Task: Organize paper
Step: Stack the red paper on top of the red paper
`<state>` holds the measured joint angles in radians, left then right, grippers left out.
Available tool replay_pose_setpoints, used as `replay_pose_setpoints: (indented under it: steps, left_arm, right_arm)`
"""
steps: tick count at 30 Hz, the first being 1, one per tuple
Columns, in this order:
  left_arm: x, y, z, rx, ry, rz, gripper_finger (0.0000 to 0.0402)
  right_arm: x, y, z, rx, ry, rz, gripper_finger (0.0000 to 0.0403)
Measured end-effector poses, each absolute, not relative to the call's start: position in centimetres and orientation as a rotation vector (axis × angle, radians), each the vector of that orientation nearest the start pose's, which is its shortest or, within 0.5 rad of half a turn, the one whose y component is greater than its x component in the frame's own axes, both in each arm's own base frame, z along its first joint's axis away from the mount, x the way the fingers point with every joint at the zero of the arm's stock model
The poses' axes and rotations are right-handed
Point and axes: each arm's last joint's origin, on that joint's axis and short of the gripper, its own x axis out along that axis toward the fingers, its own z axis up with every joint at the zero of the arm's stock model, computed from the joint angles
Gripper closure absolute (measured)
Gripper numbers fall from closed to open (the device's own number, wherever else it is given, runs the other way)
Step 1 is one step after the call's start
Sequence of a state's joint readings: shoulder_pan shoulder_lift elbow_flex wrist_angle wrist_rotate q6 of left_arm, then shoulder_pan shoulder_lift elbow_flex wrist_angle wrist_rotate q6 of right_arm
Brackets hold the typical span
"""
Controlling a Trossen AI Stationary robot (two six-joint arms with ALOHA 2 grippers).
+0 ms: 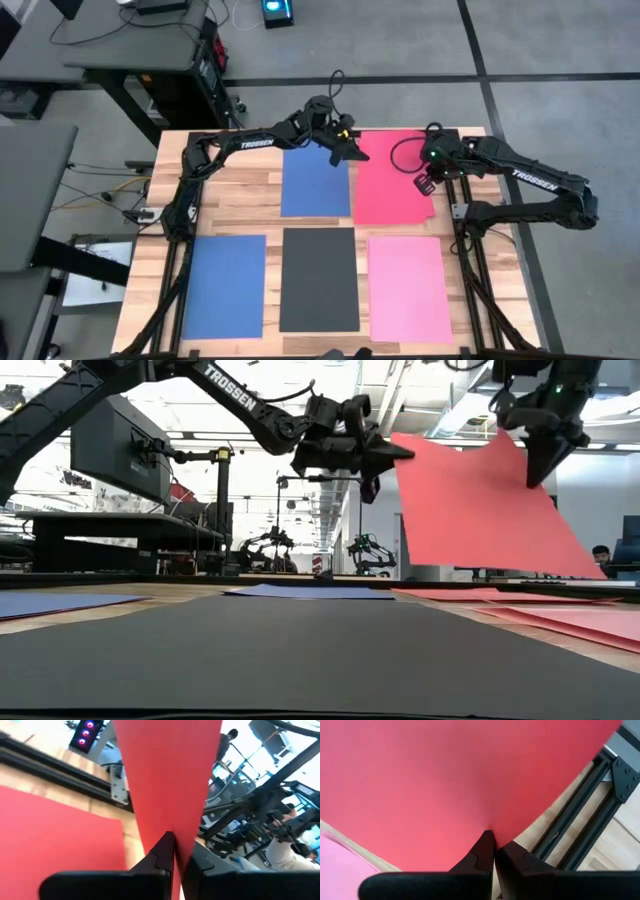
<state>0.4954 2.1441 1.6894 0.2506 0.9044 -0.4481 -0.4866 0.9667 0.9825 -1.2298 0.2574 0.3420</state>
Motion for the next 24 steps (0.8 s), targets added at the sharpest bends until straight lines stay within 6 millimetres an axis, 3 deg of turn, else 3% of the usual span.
replay_pose_setpoints:
  steps: [24]
  left_arm:
    - [44.3, 21.9, 24.0, -0.509, 0.318, -0.206, 0.0401]
  right_arm:
    - [12.5, -8.8, 29.1, 0.448, 1.131, -0.959, 0.0403]
